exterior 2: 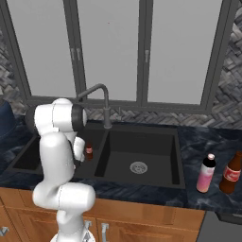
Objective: Place the large bottle from the dining counter next to the other large bottle outside the sink, and place the small bottle from the dining counter next to the other small bottle inside the sink.
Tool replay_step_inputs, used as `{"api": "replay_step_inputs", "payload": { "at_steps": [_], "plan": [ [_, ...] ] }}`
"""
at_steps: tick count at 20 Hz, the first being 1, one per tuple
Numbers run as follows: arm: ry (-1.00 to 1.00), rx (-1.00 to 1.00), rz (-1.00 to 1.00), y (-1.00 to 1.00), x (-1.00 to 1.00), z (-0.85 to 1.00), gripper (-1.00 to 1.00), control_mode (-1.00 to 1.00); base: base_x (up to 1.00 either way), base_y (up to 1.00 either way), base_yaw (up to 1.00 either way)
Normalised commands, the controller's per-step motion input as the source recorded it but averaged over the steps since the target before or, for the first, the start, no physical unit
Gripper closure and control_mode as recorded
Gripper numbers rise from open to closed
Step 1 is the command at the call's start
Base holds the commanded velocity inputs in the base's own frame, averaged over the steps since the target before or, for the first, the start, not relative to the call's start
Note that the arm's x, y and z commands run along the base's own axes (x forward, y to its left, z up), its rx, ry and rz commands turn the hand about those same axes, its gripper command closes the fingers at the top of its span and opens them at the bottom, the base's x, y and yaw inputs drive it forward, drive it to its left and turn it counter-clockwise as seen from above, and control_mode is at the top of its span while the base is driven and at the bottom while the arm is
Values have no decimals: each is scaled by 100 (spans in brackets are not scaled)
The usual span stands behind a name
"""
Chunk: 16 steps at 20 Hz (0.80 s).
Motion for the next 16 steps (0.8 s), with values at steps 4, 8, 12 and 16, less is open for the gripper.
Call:
{"api": "replay_step_inputs", "payload": {
  "at_steps": [4,8,12,16],
  "plan": [
    [2,0,-5,-12,-25,32,-100,-100,0,0,0],
    [6,0,-1,-1,1,62,-100,-100,0,0,0],
    [0,0,0,2,26,85,-100,-100,0,0,0],
    [0,0,0,6,6,82,-100,-100,0,0,0]
  ]
}}
